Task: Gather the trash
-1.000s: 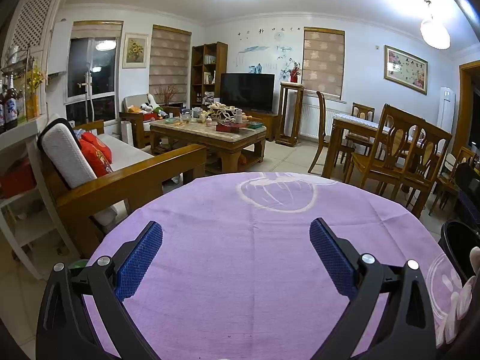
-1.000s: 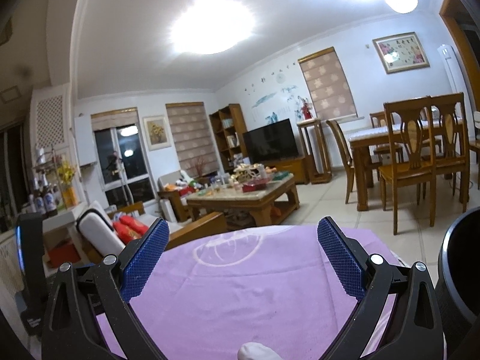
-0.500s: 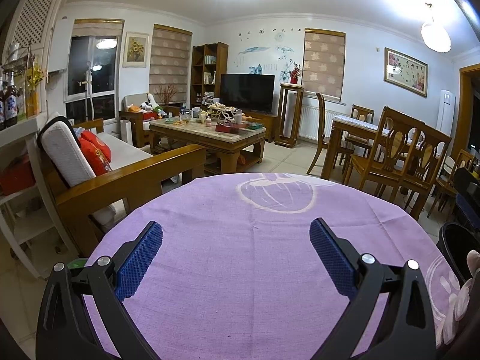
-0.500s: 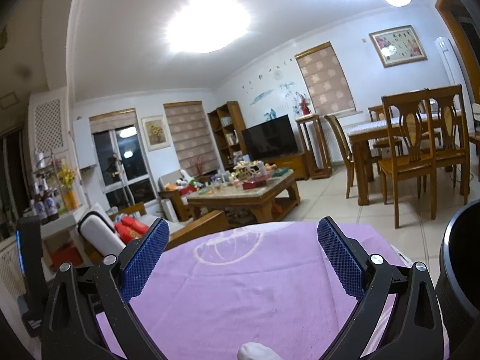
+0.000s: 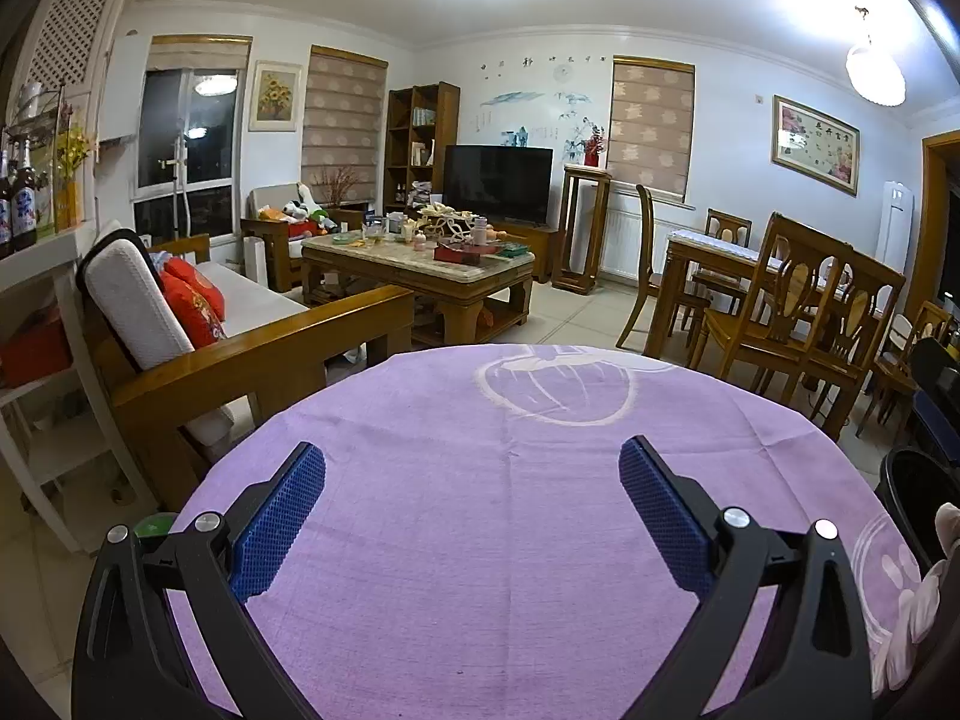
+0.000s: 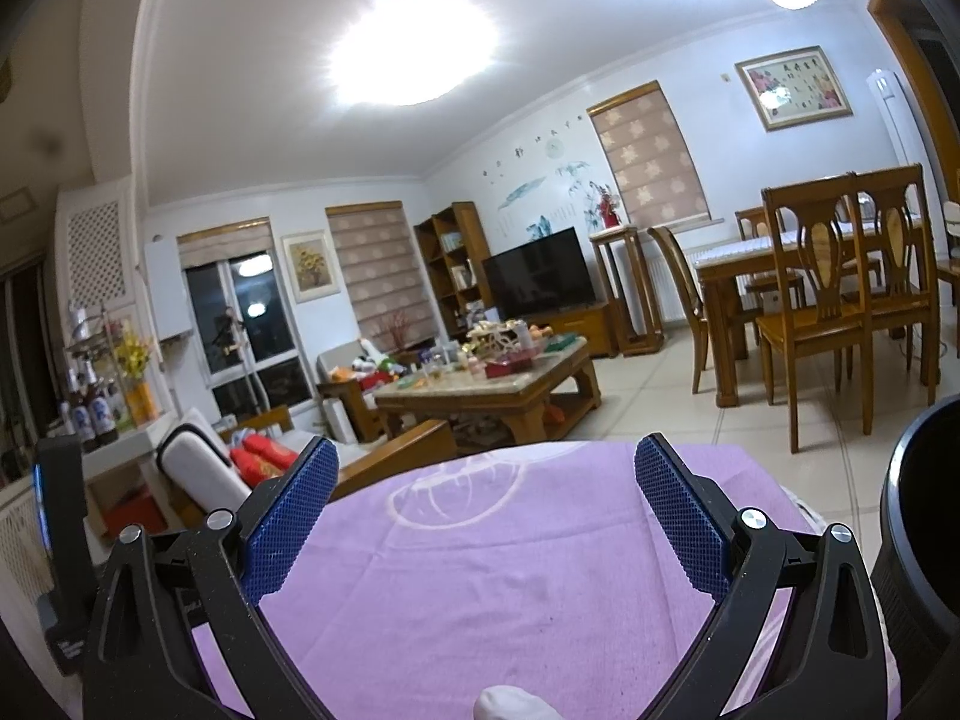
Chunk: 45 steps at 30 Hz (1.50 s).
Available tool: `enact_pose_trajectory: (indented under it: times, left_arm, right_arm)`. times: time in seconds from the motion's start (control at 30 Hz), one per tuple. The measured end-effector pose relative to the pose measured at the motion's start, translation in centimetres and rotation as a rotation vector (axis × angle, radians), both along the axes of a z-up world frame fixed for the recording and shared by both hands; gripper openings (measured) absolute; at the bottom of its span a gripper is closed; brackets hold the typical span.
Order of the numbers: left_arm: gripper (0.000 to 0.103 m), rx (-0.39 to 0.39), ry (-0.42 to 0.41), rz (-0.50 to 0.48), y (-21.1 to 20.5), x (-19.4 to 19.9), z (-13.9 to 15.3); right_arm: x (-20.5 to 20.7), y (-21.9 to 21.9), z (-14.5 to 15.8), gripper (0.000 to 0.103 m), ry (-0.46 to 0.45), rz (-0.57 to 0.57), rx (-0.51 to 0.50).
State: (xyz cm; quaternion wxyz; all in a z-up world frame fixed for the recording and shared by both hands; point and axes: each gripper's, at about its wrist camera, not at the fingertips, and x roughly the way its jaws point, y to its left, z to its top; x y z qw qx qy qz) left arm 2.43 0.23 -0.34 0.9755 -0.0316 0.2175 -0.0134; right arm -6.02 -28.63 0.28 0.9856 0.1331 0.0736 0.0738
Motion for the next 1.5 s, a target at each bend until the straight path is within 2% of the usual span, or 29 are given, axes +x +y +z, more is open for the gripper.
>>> enact_pose_trajectory:
  times: [1.5]
  left_arm:
    - [0.098, -0.026, -0.014, 0.032, -0.1, -1.0, 0.4]
  right_arm:
    - [-0.2, 0.5, 0.2, 0.098, 0.002, 0.002, 0.005]
